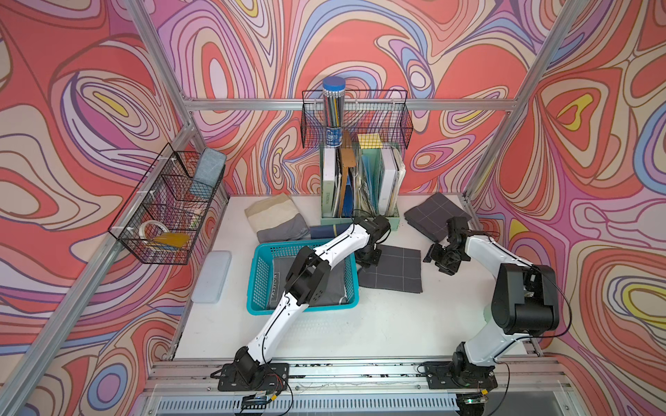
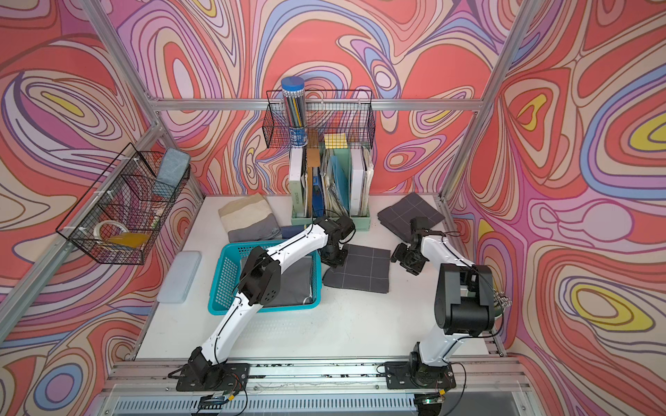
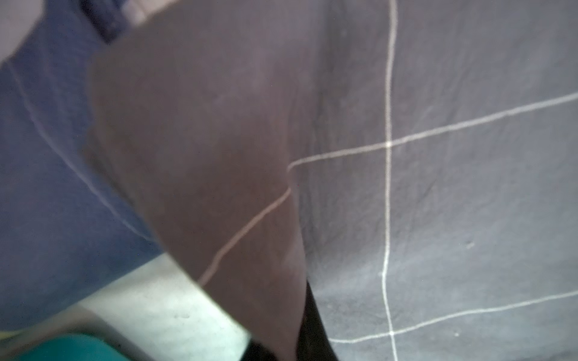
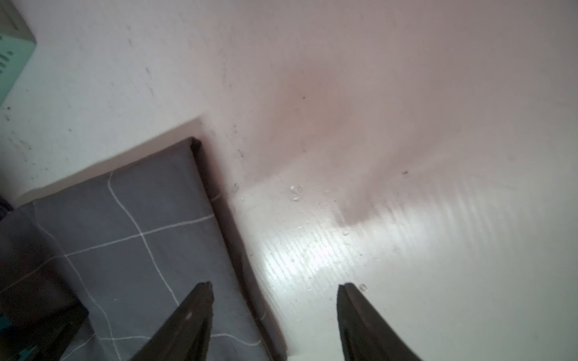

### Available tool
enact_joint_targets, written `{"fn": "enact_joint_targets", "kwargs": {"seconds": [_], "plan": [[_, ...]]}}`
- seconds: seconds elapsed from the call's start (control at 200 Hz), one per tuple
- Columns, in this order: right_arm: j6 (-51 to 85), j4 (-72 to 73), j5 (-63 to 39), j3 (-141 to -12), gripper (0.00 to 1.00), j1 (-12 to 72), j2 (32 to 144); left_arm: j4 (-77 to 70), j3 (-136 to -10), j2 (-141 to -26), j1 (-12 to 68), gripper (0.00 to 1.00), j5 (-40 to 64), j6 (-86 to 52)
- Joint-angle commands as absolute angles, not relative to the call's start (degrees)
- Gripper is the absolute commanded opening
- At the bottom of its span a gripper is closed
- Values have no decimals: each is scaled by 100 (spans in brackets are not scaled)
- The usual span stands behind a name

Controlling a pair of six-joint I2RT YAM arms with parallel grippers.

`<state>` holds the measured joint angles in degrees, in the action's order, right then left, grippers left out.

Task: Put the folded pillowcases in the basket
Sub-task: Adjust the pillowcase at the center of the board, then pick up the pillowcase from the center of the board.

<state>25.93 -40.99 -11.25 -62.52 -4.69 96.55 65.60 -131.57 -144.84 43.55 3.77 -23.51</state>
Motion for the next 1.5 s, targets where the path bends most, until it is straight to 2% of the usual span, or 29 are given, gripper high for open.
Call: {"fn": "enact_joint_targets", "kwargs": {"seconds": [0.0,0.095,0.365,0.431,0.616,0.741,1.066,1.302,1.492], "plan": [[2391,-3862,-1767,-6064,63,-412,9808,7182,-13000,-14568,4393,0,185,-2071],[2334,-4125,-1306,-6157,59,-123,10024,7139,-13016,-14581,4387,0,210,-2071],[2313,-4221,-1397,-6109,41,224,10589,7069,-13102,-14577,4385,0,209,-2039],[2308,-4251,-1357,-6122,33,336,10713,7049,-13101,-14560,4386,0,213,-2037],[2312,-4245,-1495,-6201,0,354,10852,6950,-13103,-14464,4386,0,301,-2065],[2396,-4138,-1493,-6183,0,356,10650,6890,-13100,-14340,4386,0,405,-2092],[2844,-4112,-1500,-6230,0,371,9124,6708,-13068,-13452,4437,0,605,-2203],[2887,-4395,-1436,-6466,0,452,8704,6675,-13049,-12970,4585,0,493,-2259],[2846,-4536,-1341,-6460,0,448,8588,6602,-12997,-13097,4628,0,591,-2378]]}}
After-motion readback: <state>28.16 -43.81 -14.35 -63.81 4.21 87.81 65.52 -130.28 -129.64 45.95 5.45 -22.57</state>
